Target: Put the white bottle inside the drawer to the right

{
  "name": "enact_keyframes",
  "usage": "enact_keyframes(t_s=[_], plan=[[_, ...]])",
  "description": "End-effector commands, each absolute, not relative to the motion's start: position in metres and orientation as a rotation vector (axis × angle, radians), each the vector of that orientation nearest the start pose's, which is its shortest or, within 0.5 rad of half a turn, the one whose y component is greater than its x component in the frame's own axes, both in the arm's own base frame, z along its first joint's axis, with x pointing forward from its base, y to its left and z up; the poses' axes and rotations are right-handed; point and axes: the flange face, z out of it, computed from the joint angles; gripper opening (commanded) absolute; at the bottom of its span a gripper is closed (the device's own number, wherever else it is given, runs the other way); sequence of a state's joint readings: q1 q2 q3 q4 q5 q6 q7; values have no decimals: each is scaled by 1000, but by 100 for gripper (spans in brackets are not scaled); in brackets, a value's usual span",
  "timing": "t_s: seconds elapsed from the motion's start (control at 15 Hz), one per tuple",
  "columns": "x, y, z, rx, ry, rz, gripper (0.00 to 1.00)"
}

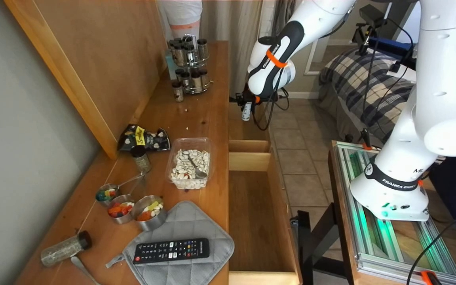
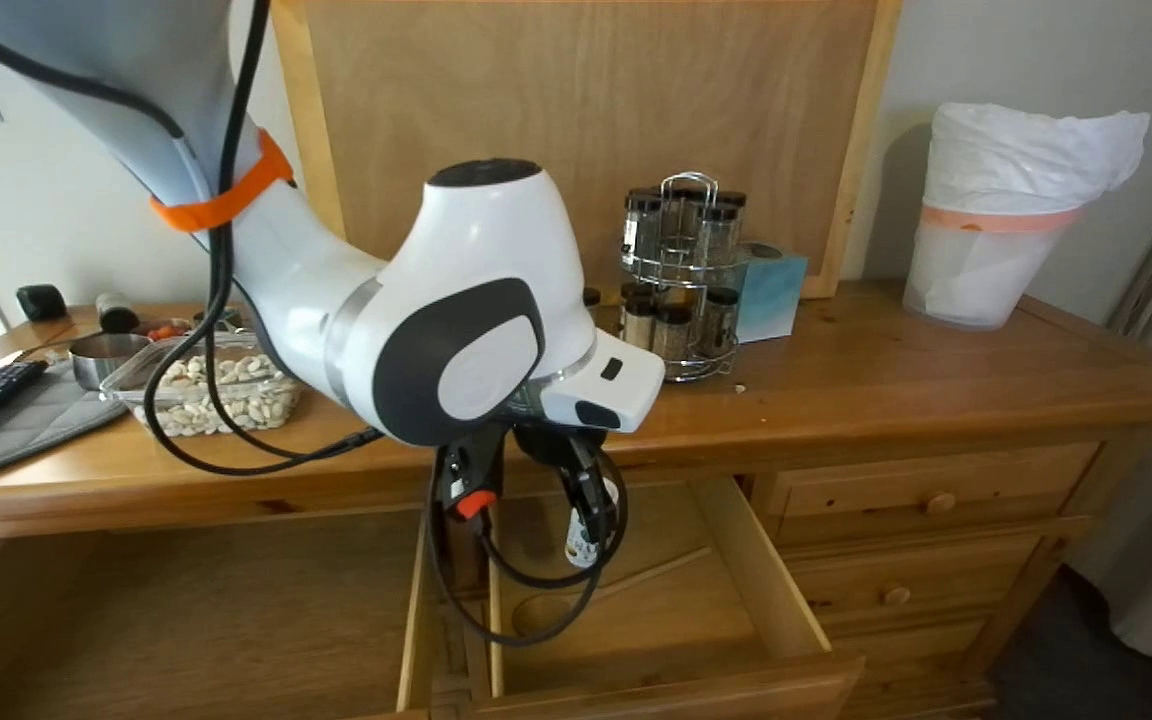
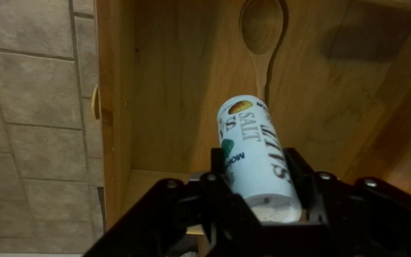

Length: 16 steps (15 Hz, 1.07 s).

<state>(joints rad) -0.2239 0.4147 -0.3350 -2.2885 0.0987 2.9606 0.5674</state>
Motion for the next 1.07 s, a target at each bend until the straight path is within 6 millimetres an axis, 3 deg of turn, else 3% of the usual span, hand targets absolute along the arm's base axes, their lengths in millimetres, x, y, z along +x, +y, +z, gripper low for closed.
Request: enact_keyframes(t_s=[0.0, 0.67, 1.0], plan=[[467, -303, 208, -2666, 1775, -461, 19], [471, -339, 134, -2673, 1912, -452, 19], [494, -355, 110, -2712, 1882, -542, 19]])
